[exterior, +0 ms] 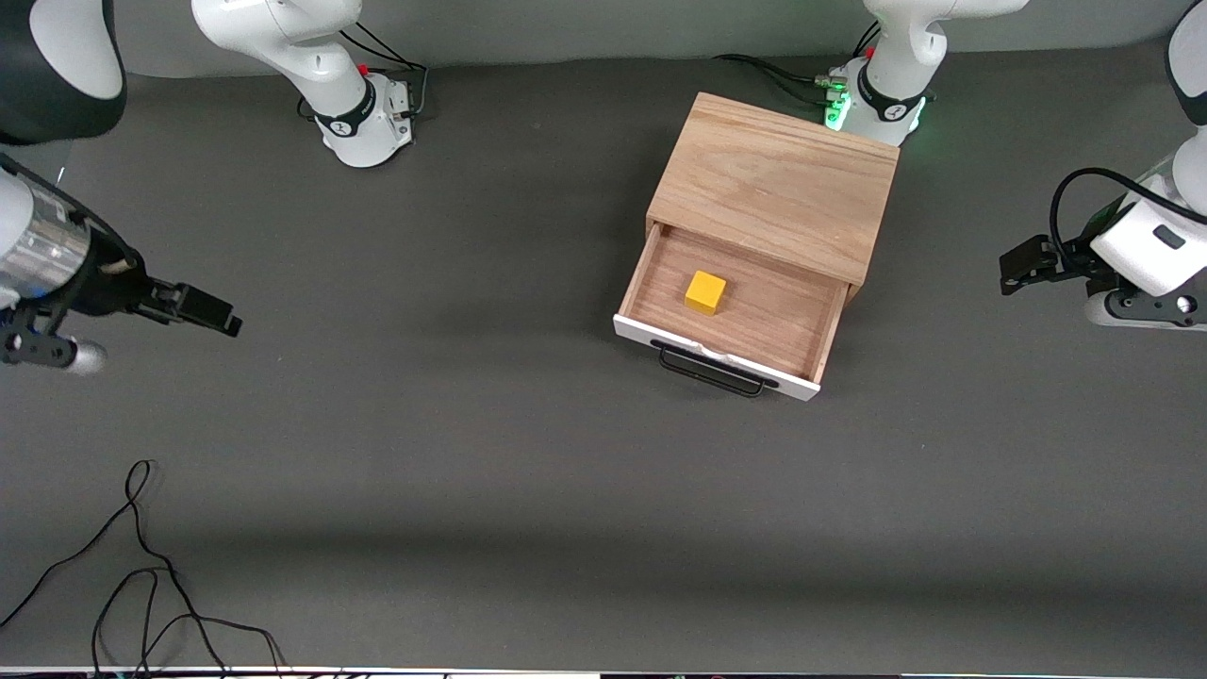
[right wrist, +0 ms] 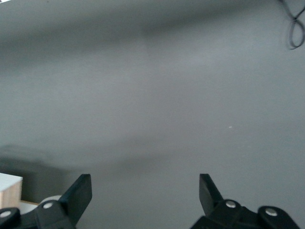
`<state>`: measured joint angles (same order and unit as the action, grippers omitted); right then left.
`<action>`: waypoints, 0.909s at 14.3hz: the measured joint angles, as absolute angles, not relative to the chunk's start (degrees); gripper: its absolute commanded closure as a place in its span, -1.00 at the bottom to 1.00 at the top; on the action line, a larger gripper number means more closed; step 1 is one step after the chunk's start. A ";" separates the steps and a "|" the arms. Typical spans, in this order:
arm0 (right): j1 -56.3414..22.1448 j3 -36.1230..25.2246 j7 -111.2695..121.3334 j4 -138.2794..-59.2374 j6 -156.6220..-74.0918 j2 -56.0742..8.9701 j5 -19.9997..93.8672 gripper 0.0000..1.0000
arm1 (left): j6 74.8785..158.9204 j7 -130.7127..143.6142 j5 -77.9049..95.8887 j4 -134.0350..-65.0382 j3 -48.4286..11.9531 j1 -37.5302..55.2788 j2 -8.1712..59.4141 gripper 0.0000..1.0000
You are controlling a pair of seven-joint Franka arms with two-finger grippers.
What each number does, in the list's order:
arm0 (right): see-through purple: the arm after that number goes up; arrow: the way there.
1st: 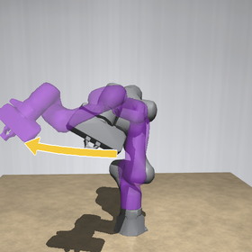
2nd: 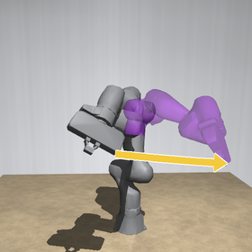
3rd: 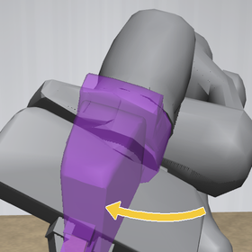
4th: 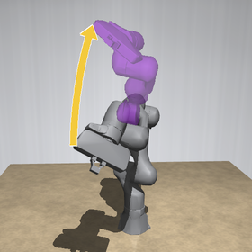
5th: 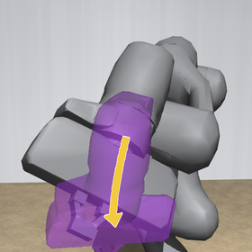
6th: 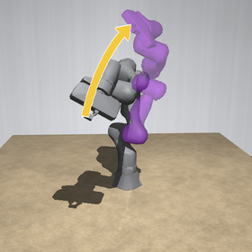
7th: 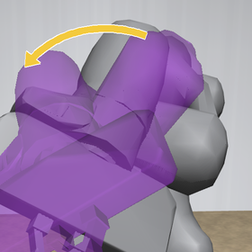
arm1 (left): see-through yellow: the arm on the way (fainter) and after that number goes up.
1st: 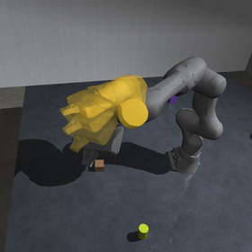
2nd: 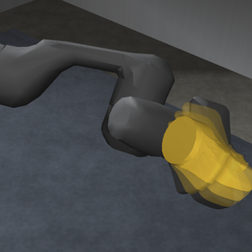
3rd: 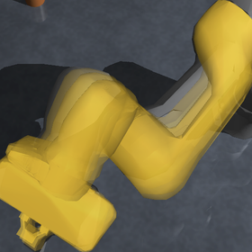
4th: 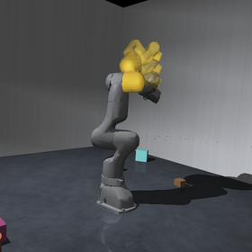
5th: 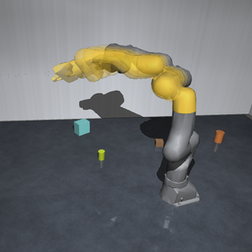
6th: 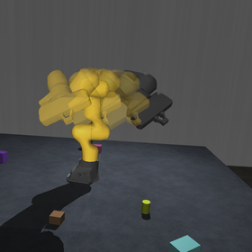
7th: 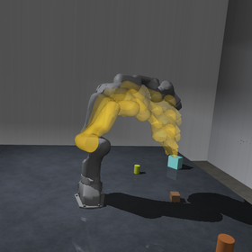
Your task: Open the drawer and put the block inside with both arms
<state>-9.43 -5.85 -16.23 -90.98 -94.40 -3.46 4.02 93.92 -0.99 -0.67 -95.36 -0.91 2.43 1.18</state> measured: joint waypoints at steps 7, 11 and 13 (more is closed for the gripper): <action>-5.85 -3.29 -8.70 -99.63 -97.13 1.60 2.54 -1.00 | 93.89 -0.99 -0.67 -95.37 -0.91 2.43 1.85 -1.00; -4.83 -2.07 -7.37 -99.34 -97.46 1.13 1.32 -1.00 | 93.73 -0.99 -0.67 -95.37 -0.91 2.43 1.85 -1.00; -4.81 -1.99 -7.37 -99.06 -97.47 1.12 1.25 -1.00 | 93.60 -0.99 -0.67 -95.37 -0.91 2.43 1.85 -1.00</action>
